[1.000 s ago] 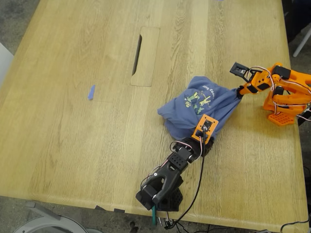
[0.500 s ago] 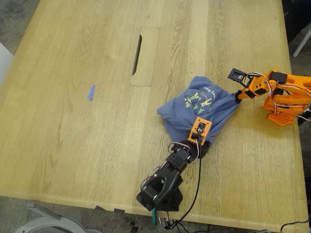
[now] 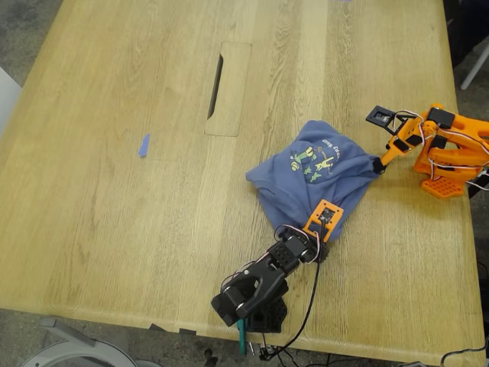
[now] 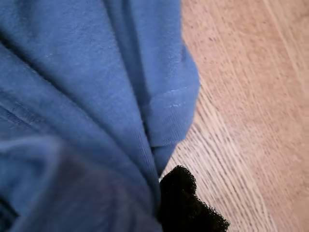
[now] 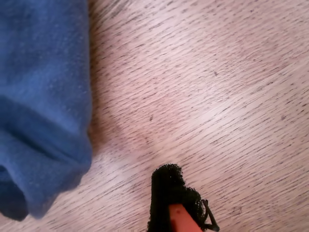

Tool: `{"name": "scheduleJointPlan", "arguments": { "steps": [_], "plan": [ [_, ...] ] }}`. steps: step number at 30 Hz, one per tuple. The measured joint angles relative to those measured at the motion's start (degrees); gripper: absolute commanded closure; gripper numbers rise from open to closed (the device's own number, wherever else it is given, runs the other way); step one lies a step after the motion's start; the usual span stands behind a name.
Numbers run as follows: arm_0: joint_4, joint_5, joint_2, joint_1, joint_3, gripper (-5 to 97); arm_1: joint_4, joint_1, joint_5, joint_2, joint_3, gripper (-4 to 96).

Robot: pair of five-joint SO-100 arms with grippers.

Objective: Fold a T-shirt

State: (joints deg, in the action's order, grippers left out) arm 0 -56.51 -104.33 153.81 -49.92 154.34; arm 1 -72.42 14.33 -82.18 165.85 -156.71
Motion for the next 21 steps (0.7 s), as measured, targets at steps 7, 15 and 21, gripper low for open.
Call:
{"name": "scheduleJointPlan", "arguments": {
  "steps": [7, 15, 21],
  "plan": [
    [-5.89, -1.23, 0.00, 0.97, -5.36, 49, -4.92, -1.85, 0.00, 0.09, 5.10, 40.4],
    [-14.77, -1.49, -3.60, 5.19, -11.87, 21, -11.34, -1.76, 0.00, 0.00, 11.95, 40.7],
    [-15.12, -1.76, -5.80, 7.73, -14.06, 12, -13.36, -1.76, 0.00, -0.79, 15.82, 41.9]
  ]
}}
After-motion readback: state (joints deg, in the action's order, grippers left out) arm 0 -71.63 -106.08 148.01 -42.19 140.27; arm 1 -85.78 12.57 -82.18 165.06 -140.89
